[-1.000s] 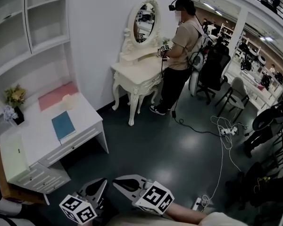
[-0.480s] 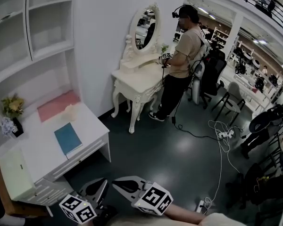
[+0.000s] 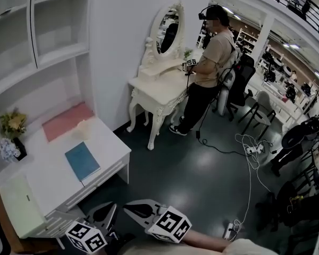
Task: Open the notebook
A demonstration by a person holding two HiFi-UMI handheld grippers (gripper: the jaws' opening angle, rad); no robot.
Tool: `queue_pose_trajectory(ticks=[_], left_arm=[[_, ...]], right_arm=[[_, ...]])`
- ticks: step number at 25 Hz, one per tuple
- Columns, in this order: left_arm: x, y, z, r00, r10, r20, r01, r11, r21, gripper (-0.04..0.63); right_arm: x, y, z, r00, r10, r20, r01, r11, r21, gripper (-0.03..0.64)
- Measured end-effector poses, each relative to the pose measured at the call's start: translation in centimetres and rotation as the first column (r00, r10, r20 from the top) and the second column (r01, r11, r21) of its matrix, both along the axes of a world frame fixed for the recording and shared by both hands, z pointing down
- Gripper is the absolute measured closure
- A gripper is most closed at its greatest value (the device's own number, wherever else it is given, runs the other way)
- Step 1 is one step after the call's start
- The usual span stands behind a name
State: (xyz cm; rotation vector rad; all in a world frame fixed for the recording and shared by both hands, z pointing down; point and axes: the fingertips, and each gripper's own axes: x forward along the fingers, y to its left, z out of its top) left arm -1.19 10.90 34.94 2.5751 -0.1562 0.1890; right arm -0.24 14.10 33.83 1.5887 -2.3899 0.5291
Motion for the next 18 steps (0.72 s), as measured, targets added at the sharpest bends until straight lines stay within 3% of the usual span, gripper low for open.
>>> queue_pose_trajectory(ticks=[4,11,18], left_arm=[[-1.0,-1.8,0.8,1.0,0.008,0.005,-0.008,1.0,0.026,0.581],[-2.2,-4.0,1.9,0.997,-0.068,0.035,0.067,0.998,0.02,0.581],[-4.6,-7.2,3.1,0.969,-0.229,0.092,0.225,0.973,0.047,0.581]], right_arm=[[-0.6,-1.3,1.0,1.0,0.02,-0.019,-0.021,1.0,-0.019,0.594],[-0.3,-2.3,1.6,1.0,0.003,-0.022,-0.004,0.998,-0.07,0.594],[-1.5,-5.4,3.1,0.99,-0.141,0.008,0.141,0.987,-0.082,0.594]])
